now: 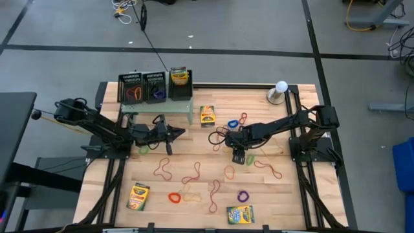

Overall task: Pick & Place Office Desk Supplies
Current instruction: Put the yellow rubber band into the left black bin on the shelf

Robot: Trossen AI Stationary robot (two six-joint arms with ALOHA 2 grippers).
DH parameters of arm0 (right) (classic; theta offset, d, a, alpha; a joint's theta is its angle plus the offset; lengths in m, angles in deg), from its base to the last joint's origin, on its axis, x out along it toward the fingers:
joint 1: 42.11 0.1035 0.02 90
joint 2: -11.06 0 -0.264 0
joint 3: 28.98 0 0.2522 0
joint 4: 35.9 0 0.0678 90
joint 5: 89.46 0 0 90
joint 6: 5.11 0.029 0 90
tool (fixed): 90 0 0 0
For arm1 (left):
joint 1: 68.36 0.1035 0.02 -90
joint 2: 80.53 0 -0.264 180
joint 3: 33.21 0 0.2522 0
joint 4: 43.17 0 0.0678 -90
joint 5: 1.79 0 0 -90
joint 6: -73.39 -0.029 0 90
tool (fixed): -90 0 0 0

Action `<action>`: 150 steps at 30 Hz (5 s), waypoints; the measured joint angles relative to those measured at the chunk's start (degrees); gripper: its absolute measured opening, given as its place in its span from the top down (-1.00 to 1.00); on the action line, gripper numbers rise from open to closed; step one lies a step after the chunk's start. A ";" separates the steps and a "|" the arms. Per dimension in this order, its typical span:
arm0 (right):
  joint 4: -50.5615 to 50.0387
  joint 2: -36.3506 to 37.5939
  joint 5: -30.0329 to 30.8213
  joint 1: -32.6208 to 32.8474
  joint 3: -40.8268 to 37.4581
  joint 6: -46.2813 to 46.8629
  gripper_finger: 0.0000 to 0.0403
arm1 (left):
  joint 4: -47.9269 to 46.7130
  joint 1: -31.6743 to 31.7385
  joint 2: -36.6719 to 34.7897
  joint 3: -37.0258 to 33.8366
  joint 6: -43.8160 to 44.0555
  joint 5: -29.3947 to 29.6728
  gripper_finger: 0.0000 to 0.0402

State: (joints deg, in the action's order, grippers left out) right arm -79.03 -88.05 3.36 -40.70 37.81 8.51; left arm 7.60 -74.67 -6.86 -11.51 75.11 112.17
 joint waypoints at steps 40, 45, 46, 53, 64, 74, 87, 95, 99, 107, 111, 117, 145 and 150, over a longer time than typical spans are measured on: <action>-4.44 0.57 2.17 -2.25 5.25 -10.69 0.94 | -0.02 -0.02 0.00 0.00 0.00 -0.02 0.90; -0.37 1.22 2.53 -1.46 4.04 -11.05 0.98 | 2.91 0.00 0.00 0.04 -1.35 -0.01 0.90; 0.50 1.26 2.52 -1.44 3.59 -11.06 0.98 | 3.53 -0.01 0.00 0.04 -1.80 -0.02 0.90; 11.40 1.36 4.74 -1.46 2.84 -11.76 0.97 | 4.41 0.32 -0.02 0.47 1.72 -2.48 0.90; 32.73 1.40 4.96 -1.18 2.84 -14.64 0.97 | -2.27 1.45 0.09 8.09 9.65 -14.77 0.90; 35.15 1.40 4.96 -1.22 2.84 -16.04 0.97 | -20.76 1.16 0.72 21.12 11.81 -20.48 0.83; 36.01 3.26 5.65 0.50 2.82 -17.49 0.97 | -45.93 0.72 3.29 23.87 11.12 -14.27 0.69; 39.48 3.26 4.92 1.70 2.80 -18.47 0.97 | -38.95 0.68 8.28 23.89 12.24 -12.60 0.26; 39.95 3.26 4.67 2.03 2.80 -18.60 0.97 | -37.03 0.74 10.13 23.90 9.30 -10.41 0.17; 40.31 3.26 4.69 2.29 2.80 -17.91 0.97 | -38.38 1.15 9.05 23.93 9.49 -8.98 0.77; 40.21 3.26 4.71 2.38 2.80 -17.45 0.88 | -44.35 2.33 6.58 23.89 11.50 -8.39 0.96; 39.91 3.23 7.80 2.38 2.80 -17.31 0.56 | -52.32 3.03 -0.10 23.87 11.35 -3.52 0.98; 38.21 3.21 8.26 1.84 2.80 -19.52 0.96 | -114.67 9.81 -28.90 58.58 7.22 35.40 0.99; 38.23 3.21 8.30 1.84 2.80 -19.52 0.95 | -120.26 17.52 -31.65 58.58 7.08 34.40 0.99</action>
State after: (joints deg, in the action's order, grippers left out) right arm -40.80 -84.83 11.66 -38.86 40.61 -11.00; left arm -112.66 -57.14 -38.51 47.07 82.18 146.57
